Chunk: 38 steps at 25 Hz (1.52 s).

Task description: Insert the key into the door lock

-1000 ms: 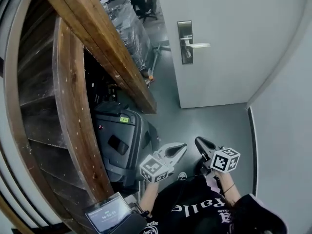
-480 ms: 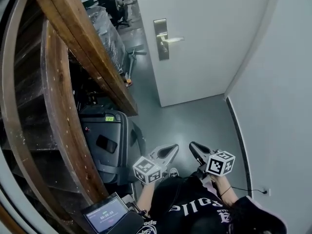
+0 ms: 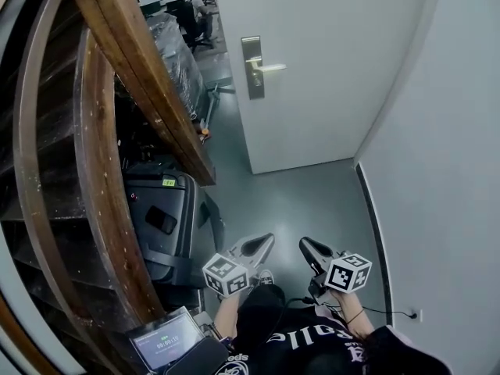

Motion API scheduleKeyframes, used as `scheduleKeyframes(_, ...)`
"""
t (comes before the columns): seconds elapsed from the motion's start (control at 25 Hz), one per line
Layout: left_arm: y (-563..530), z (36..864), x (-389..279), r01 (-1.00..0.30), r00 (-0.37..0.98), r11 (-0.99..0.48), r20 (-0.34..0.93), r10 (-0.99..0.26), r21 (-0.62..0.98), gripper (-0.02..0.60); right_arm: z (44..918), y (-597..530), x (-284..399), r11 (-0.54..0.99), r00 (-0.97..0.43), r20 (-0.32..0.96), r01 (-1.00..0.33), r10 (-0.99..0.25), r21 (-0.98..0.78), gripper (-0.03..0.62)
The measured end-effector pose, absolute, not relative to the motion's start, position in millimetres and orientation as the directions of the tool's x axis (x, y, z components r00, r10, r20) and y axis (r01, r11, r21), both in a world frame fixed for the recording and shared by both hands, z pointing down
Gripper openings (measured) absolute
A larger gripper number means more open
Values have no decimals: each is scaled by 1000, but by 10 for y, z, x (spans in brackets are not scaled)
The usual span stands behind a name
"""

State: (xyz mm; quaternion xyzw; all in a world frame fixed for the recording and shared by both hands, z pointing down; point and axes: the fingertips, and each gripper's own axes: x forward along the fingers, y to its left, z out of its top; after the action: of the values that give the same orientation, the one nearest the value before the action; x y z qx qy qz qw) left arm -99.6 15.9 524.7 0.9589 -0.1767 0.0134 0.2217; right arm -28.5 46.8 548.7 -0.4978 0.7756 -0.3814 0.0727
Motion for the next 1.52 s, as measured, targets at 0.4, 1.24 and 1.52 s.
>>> scheduleKeyframes(0.4, 1375, 5168, -426, -408, 905, -802, 79, -417, 436, 5, 5524, 1721, 221, 250, -523, 249, -705, -815, -664, 38)
scheduleKeyframes(1.24, 2893, 5195, -315, -527, 838, -737, 112, -534, 423, 5, 5585, 3106, 225, 433, -676, 231, -658, -700, -616, 38)
scheduleKeyframes(1.52, 2979, 5256, -282, -517, 847, -746, 126, -516, 420, 5, 5577, 3163, 275, 426, -662, 221, -665, -716, -614, 38)
